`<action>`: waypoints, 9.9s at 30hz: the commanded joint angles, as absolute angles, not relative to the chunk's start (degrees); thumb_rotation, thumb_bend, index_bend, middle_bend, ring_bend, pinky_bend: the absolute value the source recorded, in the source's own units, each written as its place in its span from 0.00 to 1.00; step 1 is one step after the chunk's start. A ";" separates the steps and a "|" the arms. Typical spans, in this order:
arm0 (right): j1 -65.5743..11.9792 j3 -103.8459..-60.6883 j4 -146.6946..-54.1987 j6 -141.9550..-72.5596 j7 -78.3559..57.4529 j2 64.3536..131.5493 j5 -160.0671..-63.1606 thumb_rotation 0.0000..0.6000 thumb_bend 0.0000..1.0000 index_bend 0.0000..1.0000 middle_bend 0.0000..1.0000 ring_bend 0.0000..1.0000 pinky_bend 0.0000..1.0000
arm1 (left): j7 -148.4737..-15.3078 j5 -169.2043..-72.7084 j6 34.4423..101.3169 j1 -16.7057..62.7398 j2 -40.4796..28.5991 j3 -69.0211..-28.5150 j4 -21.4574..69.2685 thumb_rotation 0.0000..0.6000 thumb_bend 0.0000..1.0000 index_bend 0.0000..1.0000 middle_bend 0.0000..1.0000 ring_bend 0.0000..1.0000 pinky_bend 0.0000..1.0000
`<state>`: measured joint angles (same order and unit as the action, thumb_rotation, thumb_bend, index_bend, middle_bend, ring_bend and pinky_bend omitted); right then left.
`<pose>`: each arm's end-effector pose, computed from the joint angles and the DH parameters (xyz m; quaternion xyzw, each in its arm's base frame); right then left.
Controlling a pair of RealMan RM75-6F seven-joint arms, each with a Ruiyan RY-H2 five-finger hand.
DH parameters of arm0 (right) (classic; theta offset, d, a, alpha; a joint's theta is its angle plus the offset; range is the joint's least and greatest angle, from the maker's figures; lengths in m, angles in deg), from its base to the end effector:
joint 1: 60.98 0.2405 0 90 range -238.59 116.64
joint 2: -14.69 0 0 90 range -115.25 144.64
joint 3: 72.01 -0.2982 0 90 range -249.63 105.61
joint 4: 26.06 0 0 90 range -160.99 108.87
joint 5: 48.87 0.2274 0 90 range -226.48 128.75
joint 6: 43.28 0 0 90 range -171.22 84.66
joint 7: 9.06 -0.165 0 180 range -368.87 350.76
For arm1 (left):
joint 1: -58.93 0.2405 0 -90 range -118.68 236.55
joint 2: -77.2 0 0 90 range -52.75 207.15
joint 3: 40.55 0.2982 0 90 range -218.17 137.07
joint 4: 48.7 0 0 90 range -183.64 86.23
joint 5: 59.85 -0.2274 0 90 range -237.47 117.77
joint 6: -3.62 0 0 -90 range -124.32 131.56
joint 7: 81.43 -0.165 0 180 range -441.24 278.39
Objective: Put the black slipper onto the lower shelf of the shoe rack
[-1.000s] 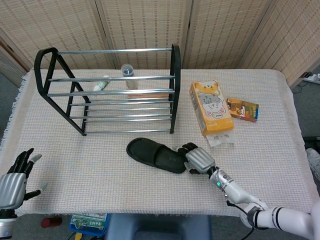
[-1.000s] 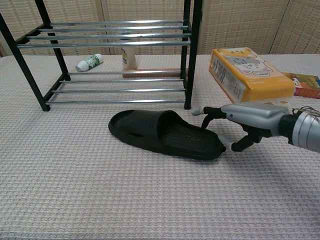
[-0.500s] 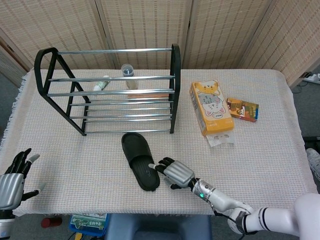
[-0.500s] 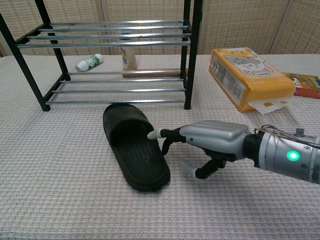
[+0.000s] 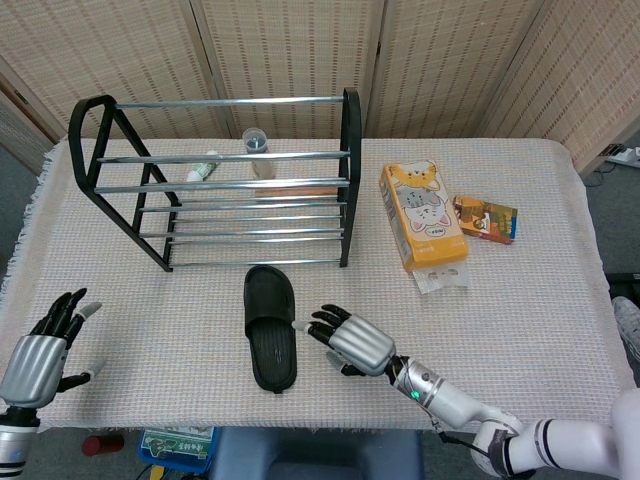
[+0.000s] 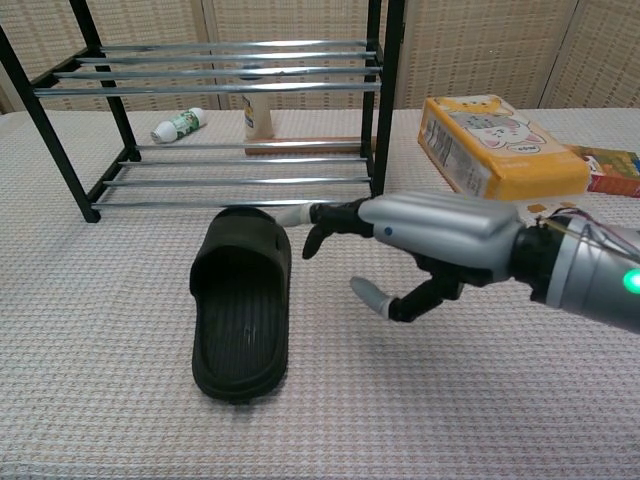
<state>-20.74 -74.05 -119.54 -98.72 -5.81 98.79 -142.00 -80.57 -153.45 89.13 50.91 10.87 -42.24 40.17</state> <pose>-0.1358 -0.3074 -0.0449 0.8193 -0.3135 0.4270 0.2193 -0.3351 0.2201 0.1423 -0.6464 -0.3427 -0.4198 0.5372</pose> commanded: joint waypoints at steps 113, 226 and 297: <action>-52.78 -73.88 -126.45 -128.55 -8.18 68.04 -141.04 1.00 0.22 0.00 0.20 0.15 0.09 | -105.82 -177.21 49.50 -1.46 -4.65 -31.82 32.29 1.00 0.23 0.41 0.19 0.18 0.31; -54.83 -75.61 -126.84 -130.28 -8.00 67.65 -140.88 1.00 0.22 0.00 0.23 0.15 0.09 | -115.56 -158.82 53.27 0.96 -11.24 -39.01 5.73 1.00 0.23 0.07 0.03 0.04 0.39; -55.04 -75.57 -126.14 -129.11 -10.30 67.60 -139.44 1.00 0.22 0.00 0.22 0.15 0.10 | -103.02 -144.07 74.82 28.79 9.17 -36.43 45.29 1.00 0.23 0.06 0.00 0.00 0.34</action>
<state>-55.07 -75.67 -126.21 -129.25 -10.24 67.53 -139.55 -109.16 -146.34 72.68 25.44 6.30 -36.96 42.90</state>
